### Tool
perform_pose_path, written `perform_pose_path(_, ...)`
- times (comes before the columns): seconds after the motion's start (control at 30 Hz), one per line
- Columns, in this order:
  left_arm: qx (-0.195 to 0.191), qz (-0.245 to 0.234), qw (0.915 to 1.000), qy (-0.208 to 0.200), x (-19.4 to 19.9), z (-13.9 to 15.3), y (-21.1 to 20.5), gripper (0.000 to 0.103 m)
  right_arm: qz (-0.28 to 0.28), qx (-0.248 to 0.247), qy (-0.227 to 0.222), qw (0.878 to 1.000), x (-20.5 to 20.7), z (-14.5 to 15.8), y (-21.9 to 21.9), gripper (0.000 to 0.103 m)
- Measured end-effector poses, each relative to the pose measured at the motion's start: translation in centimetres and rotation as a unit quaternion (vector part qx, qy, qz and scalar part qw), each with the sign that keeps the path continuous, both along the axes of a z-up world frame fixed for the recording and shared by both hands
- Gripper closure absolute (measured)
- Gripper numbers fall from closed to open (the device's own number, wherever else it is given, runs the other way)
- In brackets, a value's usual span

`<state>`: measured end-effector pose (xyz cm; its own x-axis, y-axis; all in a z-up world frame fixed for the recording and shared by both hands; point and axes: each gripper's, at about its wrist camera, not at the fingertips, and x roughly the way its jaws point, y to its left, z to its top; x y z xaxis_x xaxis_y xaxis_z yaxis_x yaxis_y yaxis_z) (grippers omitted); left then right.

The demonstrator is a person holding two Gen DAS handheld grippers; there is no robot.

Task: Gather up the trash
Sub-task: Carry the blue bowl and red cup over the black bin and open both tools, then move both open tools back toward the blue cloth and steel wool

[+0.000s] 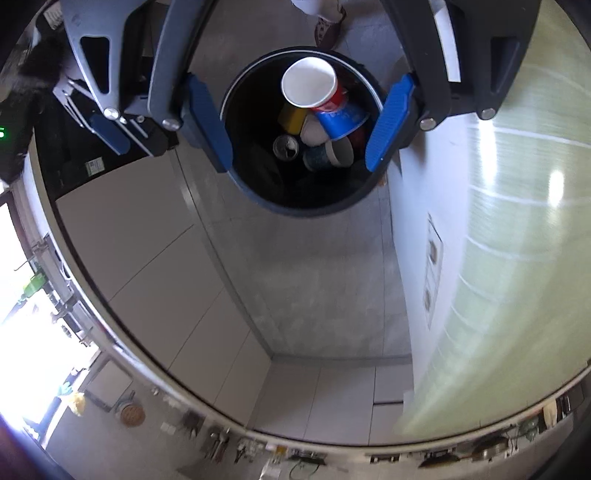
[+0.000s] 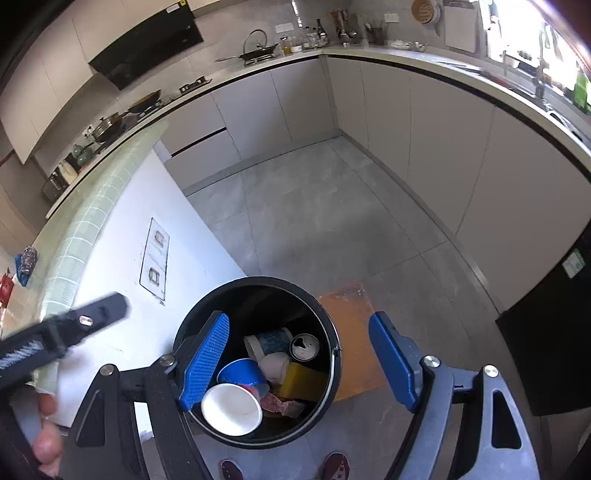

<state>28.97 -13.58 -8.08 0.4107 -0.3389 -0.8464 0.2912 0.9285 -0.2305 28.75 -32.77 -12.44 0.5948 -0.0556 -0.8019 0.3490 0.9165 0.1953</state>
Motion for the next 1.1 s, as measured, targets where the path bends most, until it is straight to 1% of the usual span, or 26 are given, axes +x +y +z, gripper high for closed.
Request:
perform_pose_path(0.1, -0.004, -0.006, 0.9999, -0.013, -0.1, 2.6, 1.4, 0.027, -0.01, 0.009, -0.007, 1.0, -0.4, 1.4, 0.5, 0.023)
perform_pose_path(0.2, -0.003, -0.005, 0.9996, -0.028, -0.8, 5.1, 3.7, 0.027, -0.009, 0.017, -0.016, 1.0, -0.9, 3.2, 2.3, 0.023)
perform_pose_path(0.3, -0.003, 0.004, 0.9992, -0.04, -1.1, 6.6, 6.6, 0.027, 0.002, 0.012, -0.021, 1.0, -0.8, 5.0, 4.7, 0.023)
perform_pose_path(0.37, -0.002, 0.008, 0.9988, -0.047, -1.2, 6.9, 8.3, 0.027, 0.004, 0.014, -0.029, 0.999, -0.7, 6.1, 6.5, 0.023)
perform_pose_path(0.5, 0.0, 0.02, 0.9977, -0.064, -1.7, 8.3, 13.5, 0.027, 0.008, 0.016, -0.044, 0.999, -0.7, 8.3, 10.9, 0.023)
perform_pose_path(0.63, 0.004, 0.028, 0.9969, -0.074, -1.8, 8.5, 18.4, 0.027, 0.009, 0.022, -0.064, 0.998, -0.5, 10.3, 15.9, 0.023)
perform_pose_path(0.77, 0.001, 0.036, 0.9971, -0.067, -1.5, 8.2, 24.0, 0.027, 0.018, 0.023, -0.073, 0.997, 0.0, 11.3, 21.3, 0.023)
perform_pose_path(0.9, 0.008, 0.063, 0.9959, -0.063, -1.1, 7.6, 30.2, 0.026, 0.032, 0.029, -0.079, 0.996, 1.1, 11.6, 27.1, 0.022)
perform_pose_path(0.97, 0.01, 0.077, 0.9952, -0.06, -0.7, 7.4, 32.6, 0.026, 0.044, 0.035, -0.078, 0.995, 1.7, 11.6, 29.8, 0.022)
perform_pose_path(1.1, 0.017, 0.114, 0.9917, -0.057, 0.5, 7.3, 36.9, 0.026, 0.072, 0.028, -0.077, 0.994, 3.3, 11.9, 34.5, 0.022)
